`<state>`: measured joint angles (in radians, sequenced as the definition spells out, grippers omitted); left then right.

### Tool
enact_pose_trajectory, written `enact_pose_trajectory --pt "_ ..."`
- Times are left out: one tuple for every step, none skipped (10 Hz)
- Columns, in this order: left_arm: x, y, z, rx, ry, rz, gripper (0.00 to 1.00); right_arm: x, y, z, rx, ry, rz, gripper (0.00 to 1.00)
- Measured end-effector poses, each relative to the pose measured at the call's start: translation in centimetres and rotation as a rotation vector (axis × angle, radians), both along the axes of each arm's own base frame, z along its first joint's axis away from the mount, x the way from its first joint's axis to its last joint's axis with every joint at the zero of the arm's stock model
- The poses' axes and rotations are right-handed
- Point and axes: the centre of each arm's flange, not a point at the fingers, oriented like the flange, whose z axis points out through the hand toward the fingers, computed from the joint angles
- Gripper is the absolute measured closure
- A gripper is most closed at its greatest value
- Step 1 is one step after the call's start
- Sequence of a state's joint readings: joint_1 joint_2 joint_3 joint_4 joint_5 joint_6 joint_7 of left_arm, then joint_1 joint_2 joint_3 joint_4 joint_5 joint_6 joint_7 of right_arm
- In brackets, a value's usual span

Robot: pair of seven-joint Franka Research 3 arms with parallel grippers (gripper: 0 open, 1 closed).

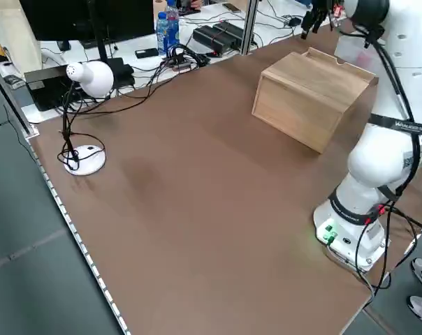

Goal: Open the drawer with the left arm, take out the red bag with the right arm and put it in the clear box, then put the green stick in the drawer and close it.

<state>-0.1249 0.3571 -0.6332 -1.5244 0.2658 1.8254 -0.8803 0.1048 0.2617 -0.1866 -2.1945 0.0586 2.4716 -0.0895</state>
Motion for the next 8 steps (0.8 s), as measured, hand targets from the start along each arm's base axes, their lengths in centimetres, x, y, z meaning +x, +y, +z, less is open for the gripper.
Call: enact_pose_trajectory --pt "0.2 2.5 1.4 0.026 0.023 -0.026 0.04 0.9 1.1 1.5 0.011 0.043 -0.040 0.18" --pt "0.7 5.3 2.6 0.041 0.036 -0.053 0.03 1.8 3.6 3.4 0.017 0.095 -0.094 0.25" --pt "1.3 8.2 3.7 0.048 0.043 -0.068 0.01 2.2 7.9 5.4 0.016 0.128 -0.155 0.44" --pt "2.1 11.0 4.6 0.033 0.048 -0.068 0.01 2.1 13.6 6.8 0.016 0.137 -0.223 0.59" --pt "2.9 14.1 5.6 0.004 0.051 -0.071 0.01 1.0 19.4 7.3 0.009 0.140 -0.293 0.75" --pt "3.5 17.4 6.8 -0.019 0.046 -0.079 0.01 -0.6 24.4 7.1 -0.006 0.146 -0.358 0.90" --pt "3.8 20.7 8.0 -0.041 0.036 -0.086 0.01 -2.1 27.9 6.7 -0.018 0.152 -0.408 0.98" --pt "3.9 24.3 9.3 -0.065 0.020 -0.100 0.00 -3.3 30.6 6.3 -0.009 0.164 -0.468 0.99"
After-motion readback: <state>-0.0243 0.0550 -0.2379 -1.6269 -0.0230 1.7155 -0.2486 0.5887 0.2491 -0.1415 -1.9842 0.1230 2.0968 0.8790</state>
